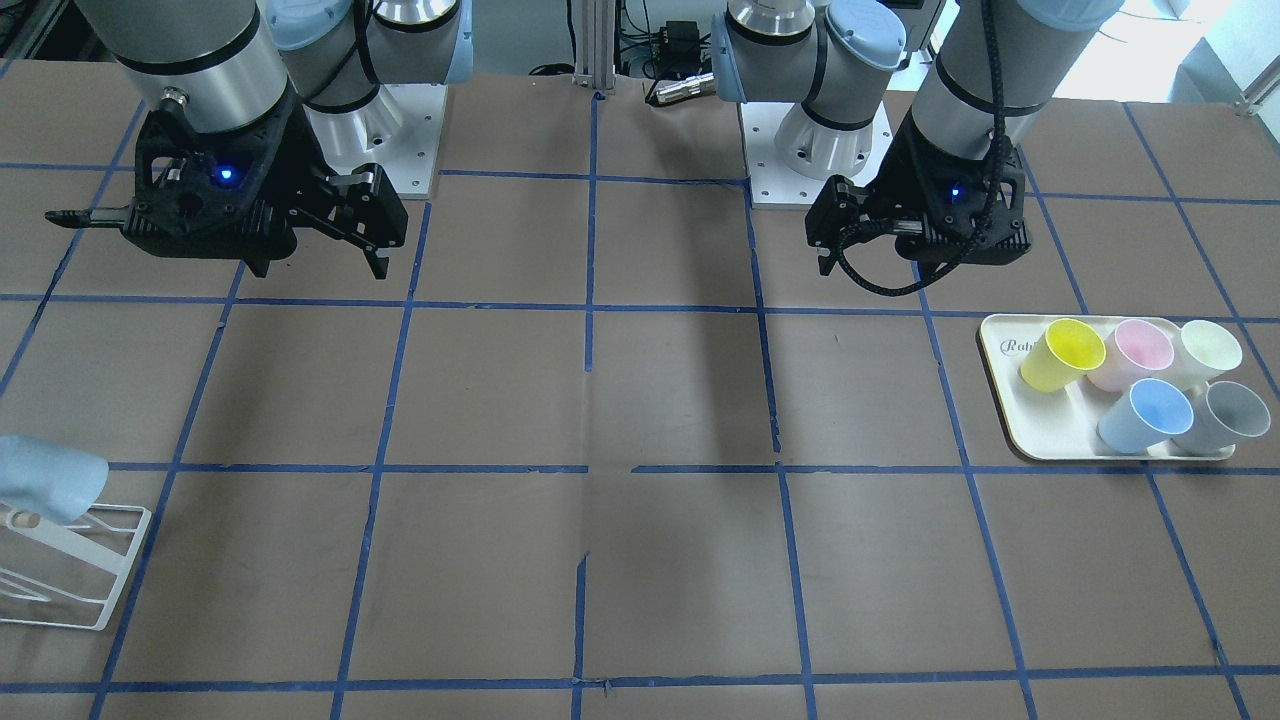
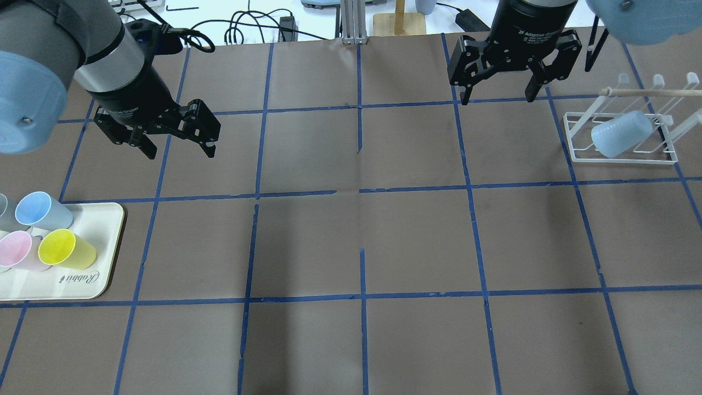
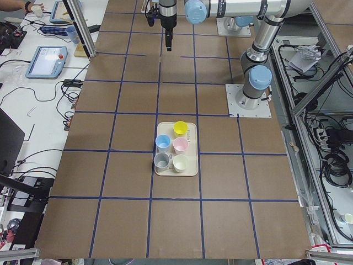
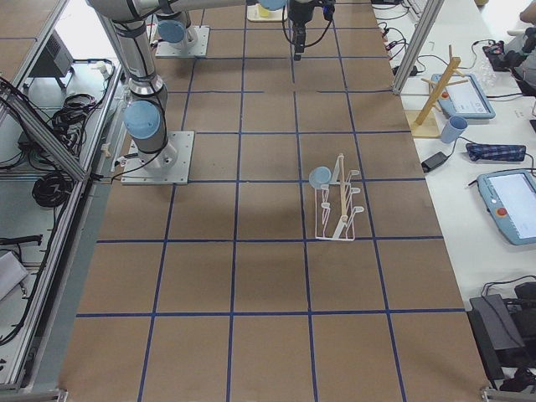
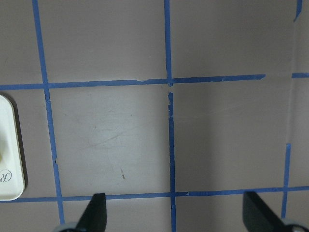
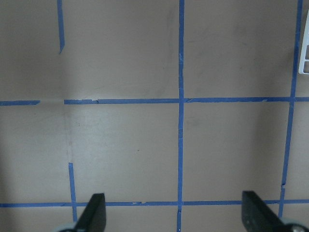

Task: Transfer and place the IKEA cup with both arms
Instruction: 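Move the right gripper down to the light blue cup in the wire rack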

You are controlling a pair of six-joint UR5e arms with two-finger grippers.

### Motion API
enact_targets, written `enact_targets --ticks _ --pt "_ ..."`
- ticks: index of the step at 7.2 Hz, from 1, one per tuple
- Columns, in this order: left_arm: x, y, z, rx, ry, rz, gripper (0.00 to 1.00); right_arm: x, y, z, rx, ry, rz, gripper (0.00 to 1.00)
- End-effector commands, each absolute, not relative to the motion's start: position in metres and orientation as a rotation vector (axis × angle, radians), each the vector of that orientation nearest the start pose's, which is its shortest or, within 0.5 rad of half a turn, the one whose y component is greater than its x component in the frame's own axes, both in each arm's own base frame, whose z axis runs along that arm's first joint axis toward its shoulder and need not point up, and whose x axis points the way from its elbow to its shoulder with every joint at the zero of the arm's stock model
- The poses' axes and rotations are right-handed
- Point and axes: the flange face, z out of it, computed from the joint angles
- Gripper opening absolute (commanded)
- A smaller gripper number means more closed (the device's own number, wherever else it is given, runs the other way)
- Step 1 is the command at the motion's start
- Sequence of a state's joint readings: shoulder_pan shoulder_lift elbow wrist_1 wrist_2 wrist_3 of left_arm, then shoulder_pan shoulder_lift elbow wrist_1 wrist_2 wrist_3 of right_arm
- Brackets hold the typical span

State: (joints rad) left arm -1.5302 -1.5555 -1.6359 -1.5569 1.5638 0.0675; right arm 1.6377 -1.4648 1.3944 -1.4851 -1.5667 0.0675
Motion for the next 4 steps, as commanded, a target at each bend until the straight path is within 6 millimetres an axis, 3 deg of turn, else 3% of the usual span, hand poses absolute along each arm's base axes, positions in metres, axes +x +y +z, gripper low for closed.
enact_targets --ticks 1,3,4 --pt "-0.115 -0.486 0.463 0.043 3.150 0.060 1.00 0.170 -0.525 0.511 0.002 3.138 0.022 1.00" --pt "-0.115 -0.486 0.465 0.043 3.152 0.052 1.00 0.167 -0.527 0.511 0.007 3.132 0.020 1.00" --pt "-0.115 -0.486 0.465 0.043 3.150 0.052 1.00 0.155 -0.532 0.511 -0.028 3.135 0.008 1.00"
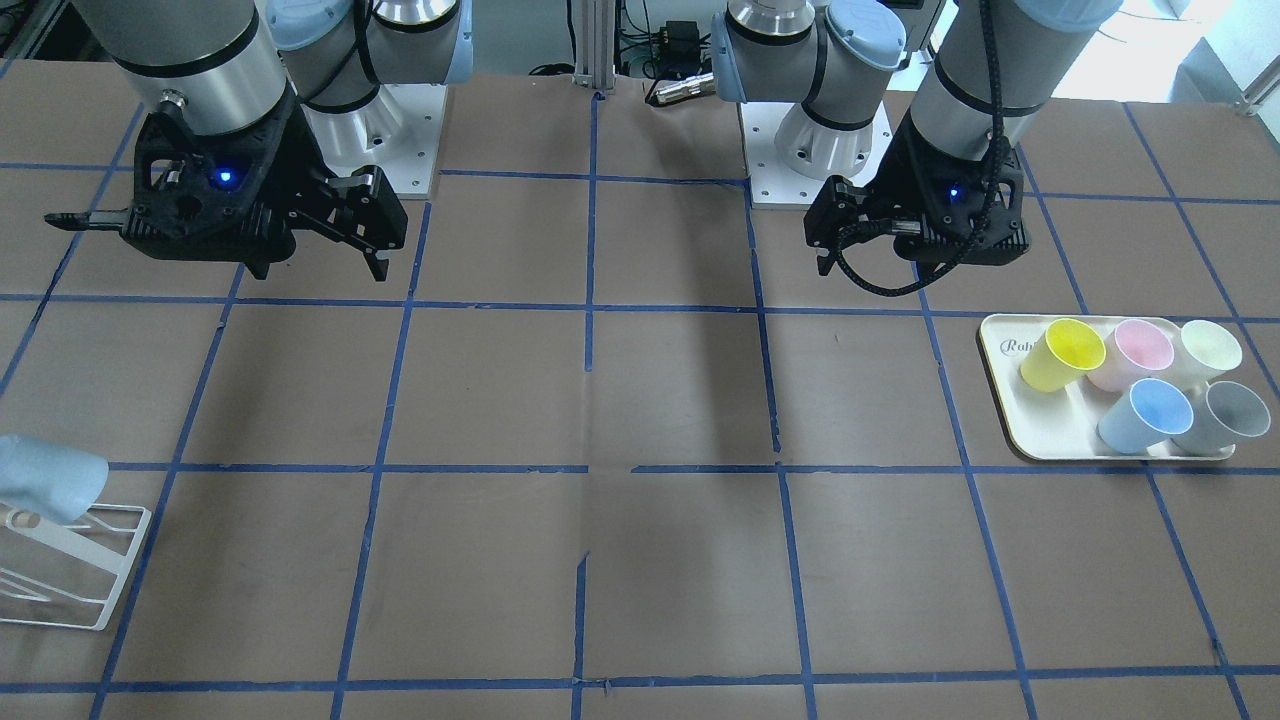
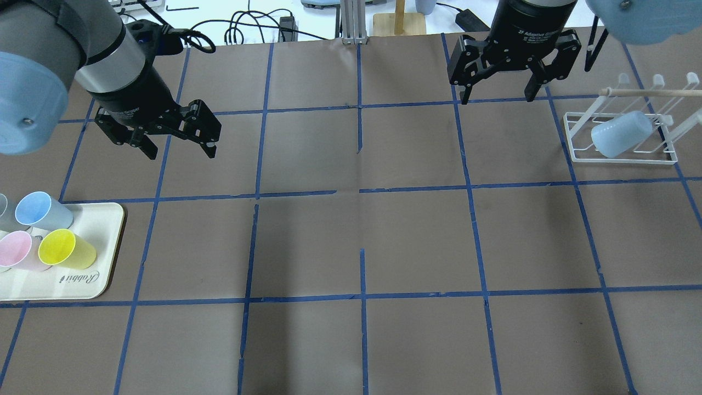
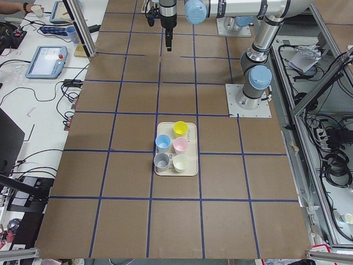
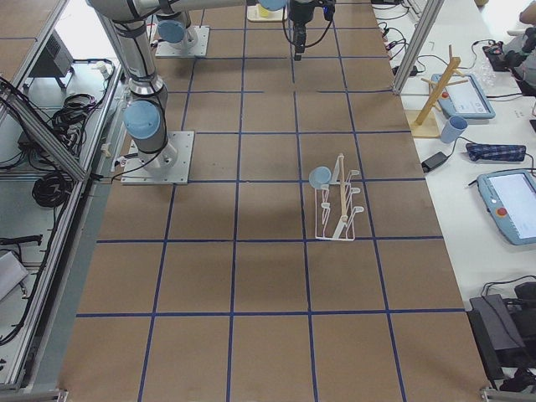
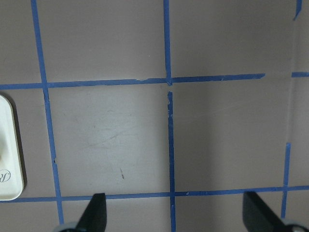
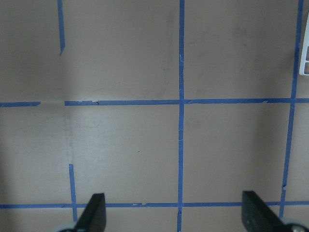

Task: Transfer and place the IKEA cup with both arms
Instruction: 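Move the right gripper down to the light blue cup in the wire rack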

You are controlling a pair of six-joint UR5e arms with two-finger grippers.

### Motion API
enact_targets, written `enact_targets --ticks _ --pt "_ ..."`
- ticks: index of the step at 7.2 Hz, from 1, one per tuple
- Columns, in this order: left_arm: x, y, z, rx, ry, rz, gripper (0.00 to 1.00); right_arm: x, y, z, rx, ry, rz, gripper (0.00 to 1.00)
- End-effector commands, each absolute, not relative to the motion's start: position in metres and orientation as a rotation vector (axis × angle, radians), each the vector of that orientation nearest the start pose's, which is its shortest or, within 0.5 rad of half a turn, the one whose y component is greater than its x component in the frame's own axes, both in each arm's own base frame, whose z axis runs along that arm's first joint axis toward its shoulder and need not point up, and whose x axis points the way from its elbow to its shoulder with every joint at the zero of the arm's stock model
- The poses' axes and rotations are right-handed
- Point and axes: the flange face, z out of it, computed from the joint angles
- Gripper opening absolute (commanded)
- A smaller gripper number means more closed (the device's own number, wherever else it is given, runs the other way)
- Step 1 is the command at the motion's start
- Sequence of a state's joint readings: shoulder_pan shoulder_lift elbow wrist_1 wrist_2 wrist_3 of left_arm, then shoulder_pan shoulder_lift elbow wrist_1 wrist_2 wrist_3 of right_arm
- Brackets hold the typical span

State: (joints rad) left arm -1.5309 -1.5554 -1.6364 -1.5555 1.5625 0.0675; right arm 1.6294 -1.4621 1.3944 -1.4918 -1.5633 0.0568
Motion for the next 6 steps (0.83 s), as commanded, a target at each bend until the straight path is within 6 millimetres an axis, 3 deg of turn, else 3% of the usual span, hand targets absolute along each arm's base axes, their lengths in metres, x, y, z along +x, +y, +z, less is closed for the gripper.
enact_targets --ticks 1,3,5,6 --pt "-0.114 -0.487 0.467 0.041 3.150 0.048 1.00 0.121 -0.544 0.513 -0.153 3.136 -0.034 1.00" --pt "-0.114 -0.487 0.467 0.041 3.153 0.040 1.00 0.003 -0.563 0.503 -0.251 3.116 -0.011 1.00" --pt "-0.114 -0.487 0.466 0.041 3.153 0.045 1.00 -0.060 -0.580 0.478 -0.580 3.072 -0.006 1.00" --pt "-0.115 -0.487 0.466 0.043 3.155 0.042 1.00 -0.092 -0.591 0.454 -0.744 3.027 0.013 1.00"
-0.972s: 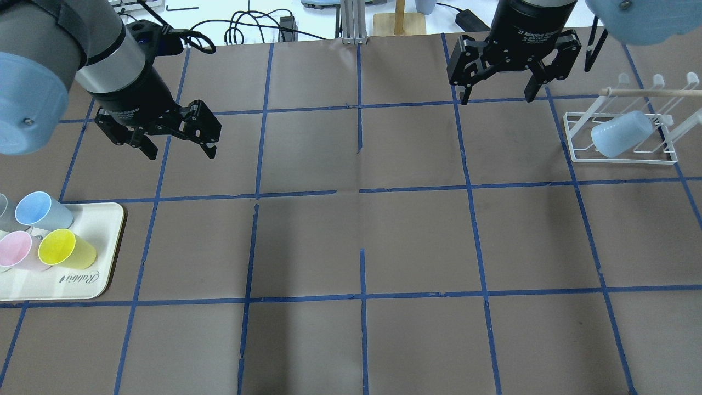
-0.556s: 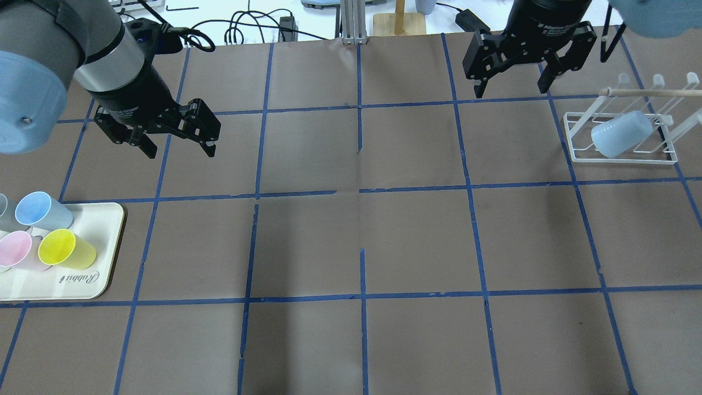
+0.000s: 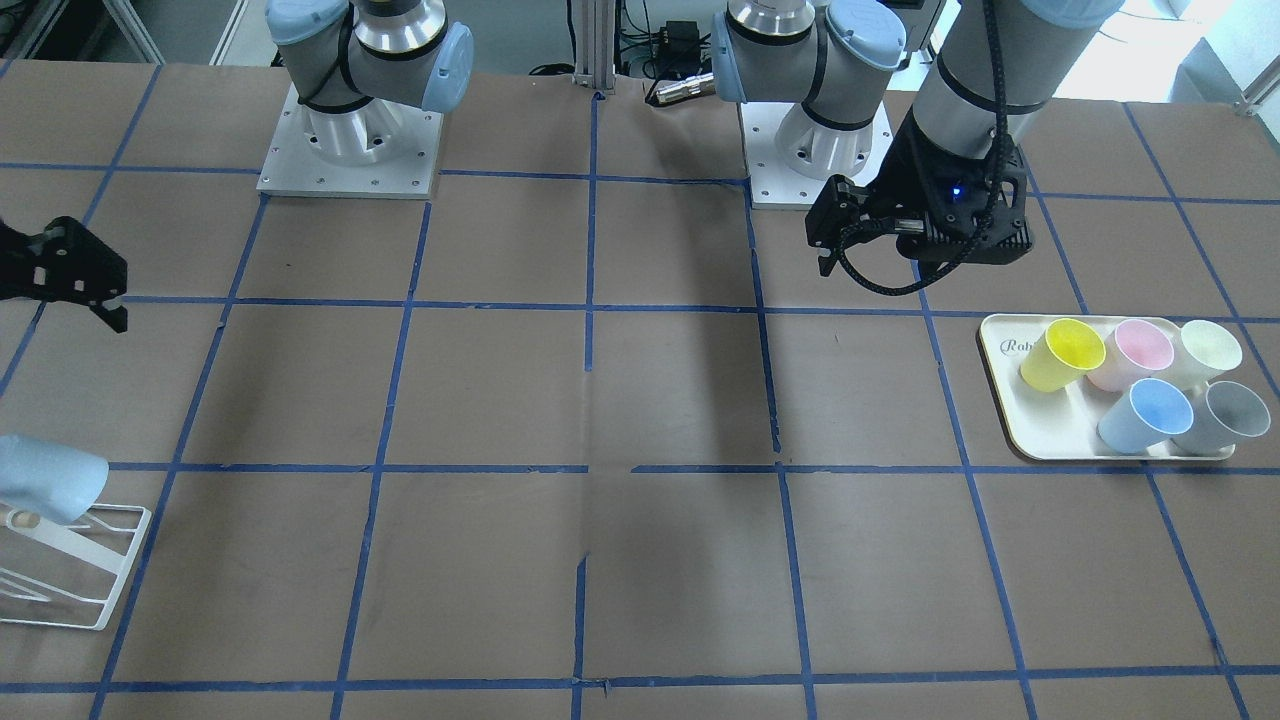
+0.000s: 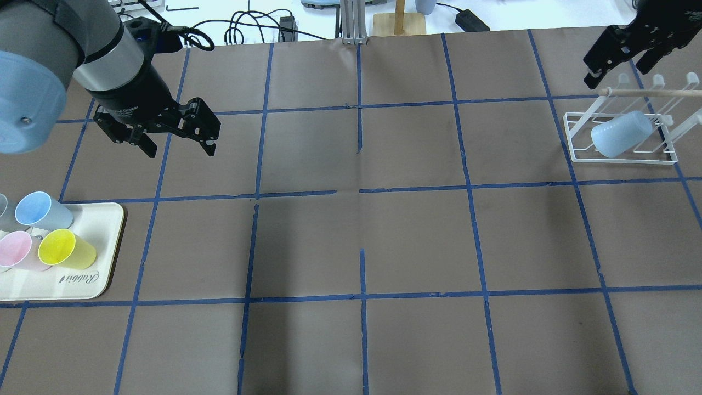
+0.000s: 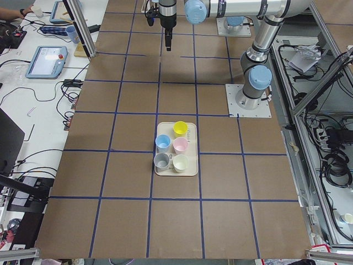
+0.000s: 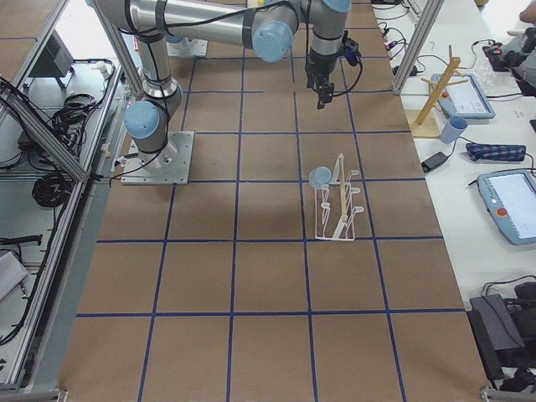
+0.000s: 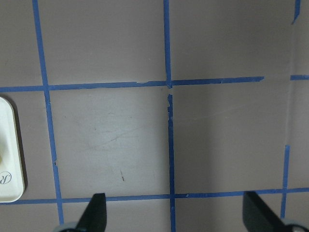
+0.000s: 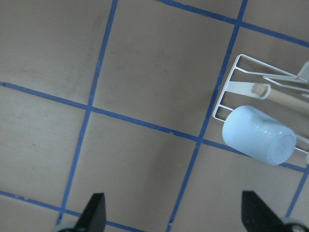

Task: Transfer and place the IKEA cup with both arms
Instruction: 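Move the right gripper down to the light blue cup in the wire rack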

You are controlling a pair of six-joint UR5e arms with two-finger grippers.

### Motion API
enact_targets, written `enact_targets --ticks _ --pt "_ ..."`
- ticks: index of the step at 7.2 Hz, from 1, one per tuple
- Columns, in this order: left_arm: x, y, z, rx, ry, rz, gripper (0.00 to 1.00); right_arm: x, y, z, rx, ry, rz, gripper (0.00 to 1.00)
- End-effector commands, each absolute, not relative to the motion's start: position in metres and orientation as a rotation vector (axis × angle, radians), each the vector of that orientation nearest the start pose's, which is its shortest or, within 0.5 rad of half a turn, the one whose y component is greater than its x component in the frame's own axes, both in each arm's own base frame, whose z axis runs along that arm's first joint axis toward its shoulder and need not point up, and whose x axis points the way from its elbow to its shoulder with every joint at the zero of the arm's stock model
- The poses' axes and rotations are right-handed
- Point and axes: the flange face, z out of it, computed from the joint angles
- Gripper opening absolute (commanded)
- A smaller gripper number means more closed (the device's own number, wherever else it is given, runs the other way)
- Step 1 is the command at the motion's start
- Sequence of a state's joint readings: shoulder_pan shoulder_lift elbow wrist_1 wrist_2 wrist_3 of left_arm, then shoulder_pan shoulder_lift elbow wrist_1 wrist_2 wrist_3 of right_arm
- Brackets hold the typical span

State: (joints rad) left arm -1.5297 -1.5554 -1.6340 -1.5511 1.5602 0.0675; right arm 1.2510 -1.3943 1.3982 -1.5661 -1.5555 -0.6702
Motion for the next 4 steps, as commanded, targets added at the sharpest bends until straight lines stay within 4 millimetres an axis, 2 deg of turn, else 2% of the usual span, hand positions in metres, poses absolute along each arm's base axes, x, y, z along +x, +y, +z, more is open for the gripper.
enact_targets --ticks 1,2,3,4 --pt "-0.115 -0.487 0.466 0.043 3.153 0.043 1.00 -0.118 -0.602 0.431 -0.902 2.974 0.024 1.00" --pt "-0.115 -0.487 0.466 0.043 3.153 0.045 1.00 -0.137 -0.606 0.419 -1.065 2.900 0.003 1.00" --pt "-0.117 -0.487 0.466 0.043 3.161 0.044 1.00 -0.154 -0.609 0.404 -1.105 2.883 -0.014 1.00" --pt "-0.117 -0.487 0.465 0.043 3.161 0.047 1.00 -0.174 -0.607 0.378 -1.156 2.869 -0.027 1.00"
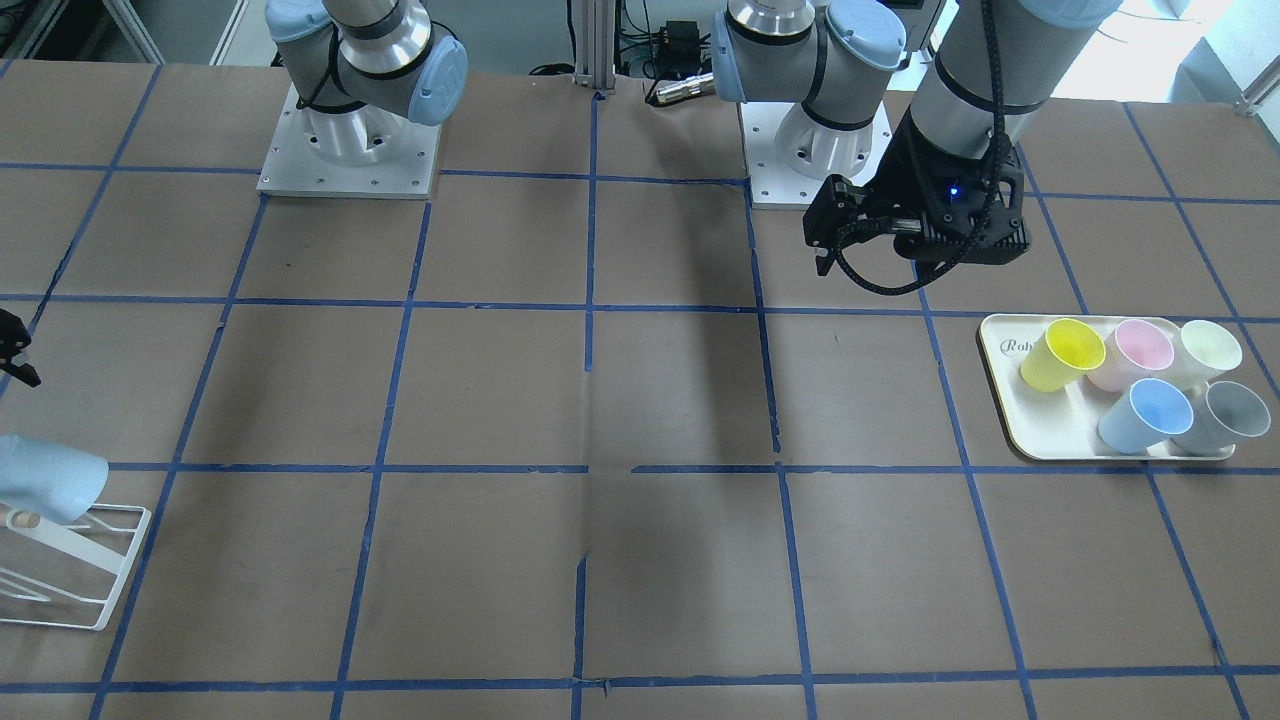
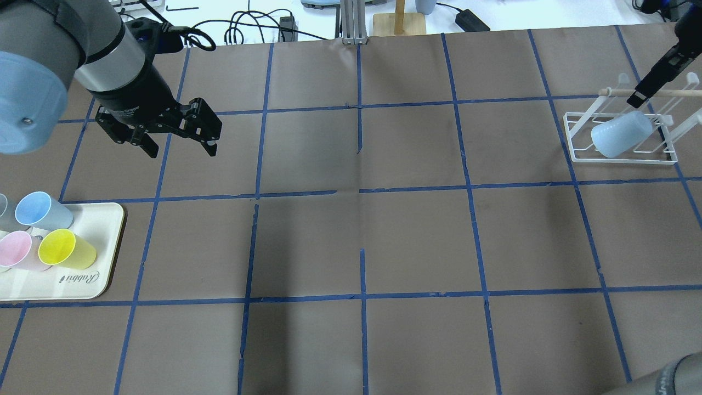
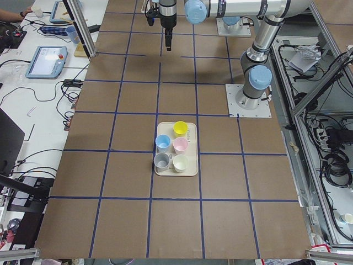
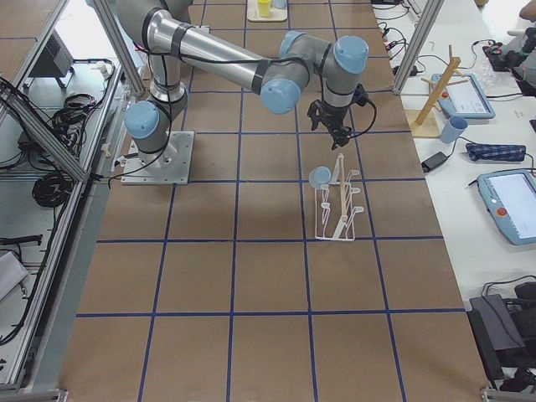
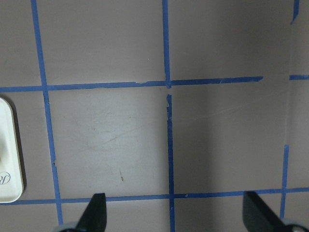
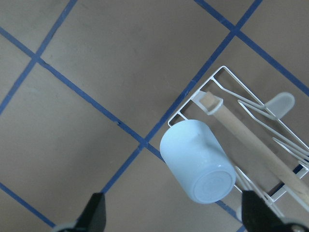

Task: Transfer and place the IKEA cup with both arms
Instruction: 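Move the right gripper down to the light blue cup in the wire rack, then close the right gripper around the light blue cup's base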

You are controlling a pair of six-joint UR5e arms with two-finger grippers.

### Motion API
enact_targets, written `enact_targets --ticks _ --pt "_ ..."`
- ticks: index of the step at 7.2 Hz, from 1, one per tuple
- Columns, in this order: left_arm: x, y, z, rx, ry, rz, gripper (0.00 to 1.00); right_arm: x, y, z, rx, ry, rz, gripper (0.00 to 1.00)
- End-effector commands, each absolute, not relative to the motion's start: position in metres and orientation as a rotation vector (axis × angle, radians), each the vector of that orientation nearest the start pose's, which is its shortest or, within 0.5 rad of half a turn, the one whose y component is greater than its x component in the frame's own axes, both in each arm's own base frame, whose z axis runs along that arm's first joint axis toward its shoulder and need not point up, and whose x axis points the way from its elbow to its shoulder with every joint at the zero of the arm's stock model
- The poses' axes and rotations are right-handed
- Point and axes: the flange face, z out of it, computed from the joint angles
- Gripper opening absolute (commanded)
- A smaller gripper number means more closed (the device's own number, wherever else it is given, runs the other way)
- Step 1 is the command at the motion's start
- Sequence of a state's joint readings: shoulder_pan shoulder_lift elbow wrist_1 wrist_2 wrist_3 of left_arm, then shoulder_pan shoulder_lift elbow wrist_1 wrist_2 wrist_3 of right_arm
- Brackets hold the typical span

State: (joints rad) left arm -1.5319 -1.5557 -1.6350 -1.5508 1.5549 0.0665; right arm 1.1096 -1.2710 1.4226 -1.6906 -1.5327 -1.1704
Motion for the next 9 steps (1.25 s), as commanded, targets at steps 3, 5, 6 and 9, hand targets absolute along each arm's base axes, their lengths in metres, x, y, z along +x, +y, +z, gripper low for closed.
enact_targets --ticks 3,5,6,9 --pt "-0.117 -0.487 0.466 0.043 3.161 0.042 1.00 -0.185 -0.592 0.337 -1.124 2.855 -0.074 1.00" --pt "-0.114 -0.487 0.464 0.041 3.166 0.056 1.00 -0.187 -0.599 0.335 -1.132 2.879 -0.135 1.00" --pt "-0.114 -0.487 0.465 0.033 3.163 0.054 1.00 -0.187 -0.600 0.333 -1.137 2.877 -0.132 1.00" --pt "-0.116 -0.487 0.461 0.043 3.153 0.050 1.00 -0.191 -0.603 0.318 -1.130 2.864 -0.113 1.00"
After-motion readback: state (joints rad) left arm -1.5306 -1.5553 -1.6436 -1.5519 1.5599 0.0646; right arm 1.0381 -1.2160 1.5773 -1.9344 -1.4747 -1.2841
